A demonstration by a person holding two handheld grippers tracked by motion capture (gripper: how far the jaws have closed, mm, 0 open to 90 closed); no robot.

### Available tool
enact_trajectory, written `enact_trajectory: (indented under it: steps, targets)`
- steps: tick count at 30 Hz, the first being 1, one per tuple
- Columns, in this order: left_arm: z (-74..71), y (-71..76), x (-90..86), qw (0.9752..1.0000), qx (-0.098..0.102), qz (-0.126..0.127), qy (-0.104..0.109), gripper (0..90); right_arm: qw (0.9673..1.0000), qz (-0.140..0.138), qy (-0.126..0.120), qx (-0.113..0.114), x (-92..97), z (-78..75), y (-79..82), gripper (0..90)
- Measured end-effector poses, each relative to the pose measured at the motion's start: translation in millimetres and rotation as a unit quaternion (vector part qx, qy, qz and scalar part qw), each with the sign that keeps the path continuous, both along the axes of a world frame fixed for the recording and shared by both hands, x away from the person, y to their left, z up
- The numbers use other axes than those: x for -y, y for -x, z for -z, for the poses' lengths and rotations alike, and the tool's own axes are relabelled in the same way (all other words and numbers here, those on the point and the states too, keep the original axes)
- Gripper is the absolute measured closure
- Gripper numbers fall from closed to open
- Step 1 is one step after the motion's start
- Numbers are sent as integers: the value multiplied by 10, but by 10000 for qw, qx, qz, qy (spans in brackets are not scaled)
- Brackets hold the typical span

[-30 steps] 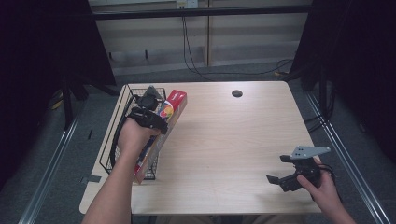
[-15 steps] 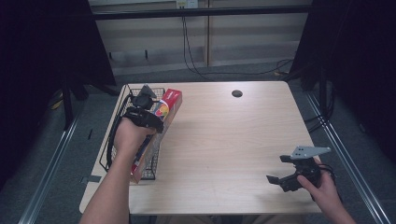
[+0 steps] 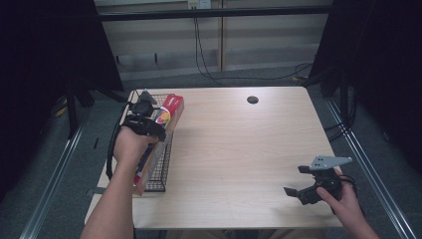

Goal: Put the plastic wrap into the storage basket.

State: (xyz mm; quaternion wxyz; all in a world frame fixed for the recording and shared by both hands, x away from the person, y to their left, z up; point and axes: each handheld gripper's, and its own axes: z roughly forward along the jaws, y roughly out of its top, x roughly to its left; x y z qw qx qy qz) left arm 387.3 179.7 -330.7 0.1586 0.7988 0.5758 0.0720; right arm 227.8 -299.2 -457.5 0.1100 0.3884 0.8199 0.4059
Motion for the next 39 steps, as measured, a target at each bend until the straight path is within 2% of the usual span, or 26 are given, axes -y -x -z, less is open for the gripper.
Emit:
enact_trajectory:
  steps: [18,22,39]
  targets:
    - [79,8,-192,9991,19,-417,47,434,10000,-3,40,11,-10,4,-1,26]
    - [101,9,-209,9986,90,-519,20,434,10000,-3,38,12,-10,4,-1,25]
    - [210,-4,-248,9970,69,-770,96,433,10000,-26,37,-11,-14,9,-2,25]
